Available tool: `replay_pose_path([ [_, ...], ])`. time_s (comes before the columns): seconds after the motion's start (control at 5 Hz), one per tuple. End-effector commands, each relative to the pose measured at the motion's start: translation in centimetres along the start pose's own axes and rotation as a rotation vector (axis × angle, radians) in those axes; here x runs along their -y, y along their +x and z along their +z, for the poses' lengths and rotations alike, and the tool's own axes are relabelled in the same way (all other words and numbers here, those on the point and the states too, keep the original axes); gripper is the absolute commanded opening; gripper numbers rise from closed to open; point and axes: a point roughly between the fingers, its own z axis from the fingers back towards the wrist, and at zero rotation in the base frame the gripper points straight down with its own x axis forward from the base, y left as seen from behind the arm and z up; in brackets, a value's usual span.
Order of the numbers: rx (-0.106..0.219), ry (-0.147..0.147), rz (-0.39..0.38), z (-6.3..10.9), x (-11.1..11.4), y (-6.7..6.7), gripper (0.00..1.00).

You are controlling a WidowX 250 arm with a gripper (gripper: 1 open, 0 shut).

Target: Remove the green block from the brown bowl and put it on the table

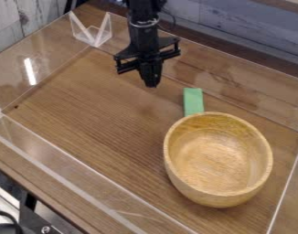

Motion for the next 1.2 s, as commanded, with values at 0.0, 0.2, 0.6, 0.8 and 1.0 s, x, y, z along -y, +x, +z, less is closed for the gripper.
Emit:
replay_pose_path([
  [0.0, 0.038, -0.067, -0.057, 2.4, -0.4, 0.9, 0.0],
  [0.2, 0.037, -0.068, -0.029, 3.9, -1.6, 1.1, 0.0],
  [0.6, 0.053, -0.044, 0.028, 5.8, -4.0, 0.8, 0.0],
  [0.8, 0.077, -0.027, 0.073, 6.3, -5.6, 0.7, 0.0],
  [1.0, 0.092, -0.014, 0.051, 6.4, -7.3, 1.7, 0.0],
])
